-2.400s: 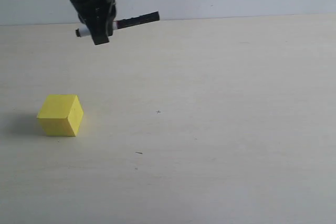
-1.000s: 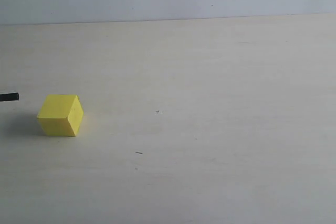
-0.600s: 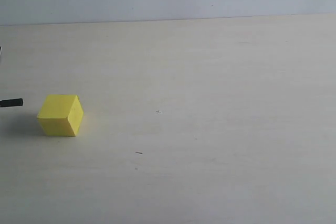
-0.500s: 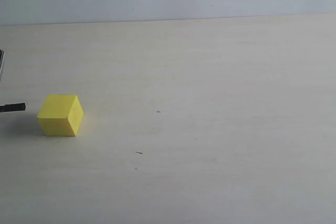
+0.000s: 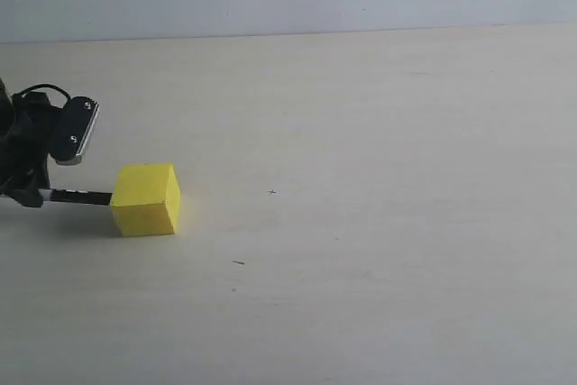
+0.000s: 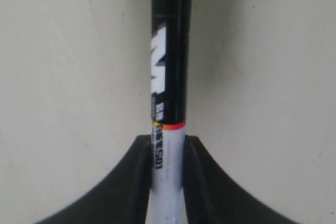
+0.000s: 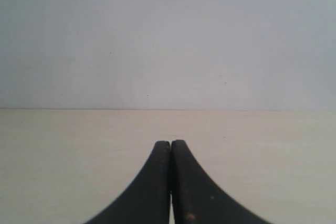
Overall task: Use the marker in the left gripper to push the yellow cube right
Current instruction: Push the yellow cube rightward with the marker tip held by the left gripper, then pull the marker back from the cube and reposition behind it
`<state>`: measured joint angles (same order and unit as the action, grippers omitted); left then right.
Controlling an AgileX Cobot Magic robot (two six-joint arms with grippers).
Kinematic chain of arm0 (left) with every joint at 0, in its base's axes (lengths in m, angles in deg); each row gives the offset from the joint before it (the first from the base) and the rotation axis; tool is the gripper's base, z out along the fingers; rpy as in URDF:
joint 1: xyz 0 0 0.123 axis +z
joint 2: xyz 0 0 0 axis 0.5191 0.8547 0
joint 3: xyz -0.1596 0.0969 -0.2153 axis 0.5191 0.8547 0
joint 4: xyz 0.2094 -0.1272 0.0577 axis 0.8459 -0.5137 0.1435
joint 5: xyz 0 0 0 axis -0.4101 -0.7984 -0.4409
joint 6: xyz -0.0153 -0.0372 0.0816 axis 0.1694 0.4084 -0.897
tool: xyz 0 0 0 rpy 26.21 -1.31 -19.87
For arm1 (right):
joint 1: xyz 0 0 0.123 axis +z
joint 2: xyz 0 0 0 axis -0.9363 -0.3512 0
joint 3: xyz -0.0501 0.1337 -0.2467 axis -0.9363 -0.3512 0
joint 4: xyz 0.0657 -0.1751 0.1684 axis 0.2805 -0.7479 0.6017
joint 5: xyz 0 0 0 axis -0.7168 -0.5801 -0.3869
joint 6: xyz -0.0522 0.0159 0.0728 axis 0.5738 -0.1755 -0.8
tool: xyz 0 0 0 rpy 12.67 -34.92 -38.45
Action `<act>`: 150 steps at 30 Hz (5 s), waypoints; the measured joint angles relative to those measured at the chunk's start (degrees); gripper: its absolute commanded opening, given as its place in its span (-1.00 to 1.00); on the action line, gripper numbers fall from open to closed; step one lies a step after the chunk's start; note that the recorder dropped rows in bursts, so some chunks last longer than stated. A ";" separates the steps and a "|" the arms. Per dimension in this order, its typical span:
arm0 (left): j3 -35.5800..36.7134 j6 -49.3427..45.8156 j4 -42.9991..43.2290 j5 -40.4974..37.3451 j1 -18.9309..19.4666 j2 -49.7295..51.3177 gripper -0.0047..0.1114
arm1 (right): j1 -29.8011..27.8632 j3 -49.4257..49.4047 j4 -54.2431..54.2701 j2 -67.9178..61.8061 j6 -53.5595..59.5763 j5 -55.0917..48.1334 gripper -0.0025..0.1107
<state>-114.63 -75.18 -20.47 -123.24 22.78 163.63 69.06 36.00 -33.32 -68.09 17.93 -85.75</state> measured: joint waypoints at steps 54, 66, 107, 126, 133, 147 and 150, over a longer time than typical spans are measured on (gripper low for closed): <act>-0.97 7.63 -13.70 0.58 -7.27 0.04 -0.92 | 0.00 0.00 0.00 0.00 0.00 0.00 -0.96; -0.97 7.38 -11.57 4.53 -9.83 0.04 -0.92 | 0.00 0.00 0.00 0.00 0.00 0.00 -0.96; -3.44 16.38 -9.72 8.09 -23.53 0.58 -0.92 | 0.00 0.00 0.00 0.00 0.00 0.00 -0.96; -6.74 29.46 -10.48 4.08 -23.17 7.39 -0.92 | 0.00 0.00 0.00 0.00 0.00 0.00 -0.96; -7.69 30.91 -10.48 9.81 -25.27 8.95 -0.92 | 0.00 0.00 0.00 0.00 0.00 0.00 -0.96; -11.42 31.64 -3.34 4.83 -25.43 8.95 -0.92 | 0.00 0.00 0.00 0.00 0.00 0.00 -0.96; -11.42 31.64 -0.26 2.77 -25.43 8.95 -0.92 | 0.00 0.00 0.00 0.00 0.00 0.00 -0.96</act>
<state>-126.05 -43.55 -20.73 -120.47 -2.66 172.58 69.06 36.00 -33.32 -68.09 17.93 -85.75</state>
